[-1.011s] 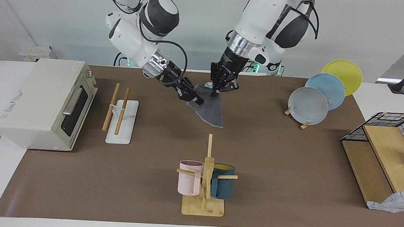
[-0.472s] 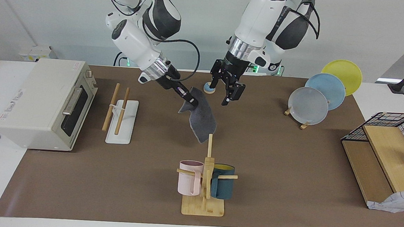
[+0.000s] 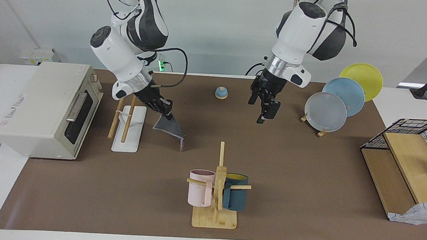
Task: Fold towel and hang on rack
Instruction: 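Carry the cloth with the right gripper to the wooden rods rack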
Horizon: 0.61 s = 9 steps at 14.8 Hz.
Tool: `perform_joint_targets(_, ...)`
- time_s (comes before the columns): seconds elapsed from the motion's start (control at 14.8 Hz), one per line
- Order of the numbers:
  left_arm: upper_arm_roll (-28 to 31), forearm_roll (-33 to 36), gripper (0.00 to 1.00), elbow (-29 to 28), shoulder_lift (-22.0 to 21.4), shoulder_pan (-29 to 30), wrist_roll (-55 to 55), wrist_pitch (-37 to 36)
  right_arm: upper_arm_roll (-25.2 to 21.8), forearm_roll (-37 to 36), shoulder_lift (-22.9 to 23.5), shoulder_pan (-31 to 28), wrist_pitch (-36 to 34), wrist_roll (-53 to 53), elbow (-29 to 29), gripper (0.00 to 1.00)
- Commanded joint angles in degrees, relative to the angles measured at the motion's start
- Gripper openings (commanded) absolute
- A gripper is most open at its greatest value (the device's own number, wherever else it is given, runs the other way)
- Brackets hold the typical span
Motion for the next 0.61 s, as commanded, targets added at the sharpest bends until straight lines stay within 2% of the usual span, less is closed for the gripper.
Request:
perform_joint_targets(0.0, -0.2, 0.1, 1.0, -2.9, -2.2, 4.7, 13.7, -0.4, 0.4, -6.5, -0.8, -2.3, -1.3, -7.1, -0.8, 0.0)
perform_joint_targets(0.2, -0.3, -0.2, 1.0, -3.3, -2.1, 9.1, 30.0, -0.8, 0.5, -11.8, -0.9, -4.9, -2.0, -10.5, -1.6, 0.0)
perform_joint_targets(0.54, 0.0, -0.3, 1.0, -2.7, -2.0, 15.2, 62.8, -6.3, 0.3, -23.7, -1.0, -9.0, -3.3, -15.3, -1.4, 0.0)
